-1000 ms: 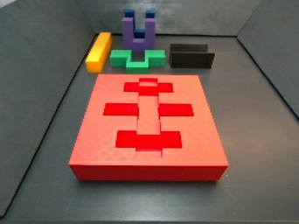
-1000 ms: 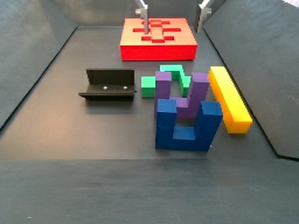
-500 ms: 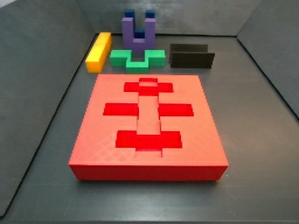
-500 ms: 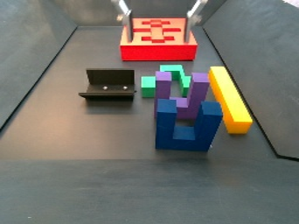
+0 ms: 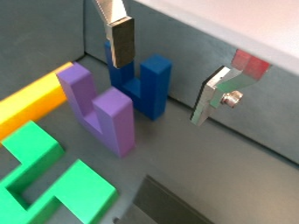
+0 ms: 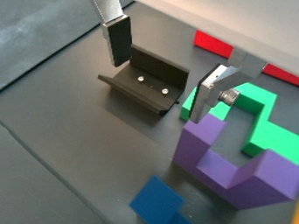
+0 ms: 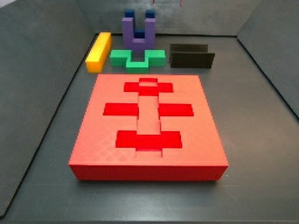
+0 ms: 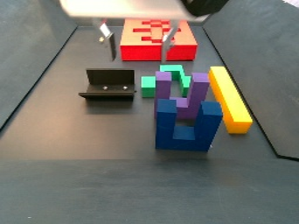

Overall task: Pick up the purple object. Move up. Move to above the board. Insert the purple object.
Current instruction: Pick up the purple object.

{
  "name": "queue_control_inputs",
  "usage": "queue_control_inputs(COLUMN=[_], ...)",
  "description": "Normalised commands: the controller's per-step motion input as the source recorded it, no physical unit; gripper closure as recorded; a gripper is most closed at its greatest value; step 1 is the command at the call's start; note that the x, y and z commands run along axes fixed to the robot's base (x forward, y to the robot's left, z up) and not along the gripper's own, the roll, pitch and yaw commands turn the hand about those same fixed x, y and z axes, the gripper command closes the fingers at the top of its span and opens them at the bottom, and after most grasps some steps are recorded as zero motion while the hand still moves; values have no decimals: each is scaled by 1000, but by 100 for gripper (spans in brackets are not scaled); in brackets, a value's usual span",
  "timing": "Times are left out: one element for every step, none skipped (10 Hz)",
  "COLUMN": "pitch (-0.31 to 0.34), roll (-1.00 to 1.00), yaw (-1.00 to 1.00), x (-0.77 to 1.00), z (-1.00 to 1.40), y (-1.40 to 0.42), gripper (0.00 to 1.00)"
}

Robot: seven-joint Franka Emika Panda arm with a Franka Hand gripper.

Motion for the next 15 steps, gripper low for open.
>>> queue_control_inputs(pitch=[-153, -190, -189, -197, -213, -117, -76, -87, -84, -123, -146, -153, -190, -103, -10], roll=[-100, -141, -110, -119, -91, -54, -13, -4, 0, -33, -86, -103, -110, -9, 0], yaw=[20, 0, -17, -26, 0, 103, 89, 94, 86, 0, 0, 0, -46, 0, 9], x=[-57, -203, -283, -226, -143, 29, 14, 0, 0, -366, -406, -420, -491, -89, 171], z=[-269, 49, 469, 509, 74, -200, -357, -434, -483, -357, -120, -97, 0, -209, -409], y=[-131, -114, -106, -89, -63, -3, 0, 0, 0, -14, -34, -83, -123, 0, 20], gripper=[0, 0, 0, 0, 0, 0, 0, 0, 0, 0, 0, 0, 0, 0, 0])
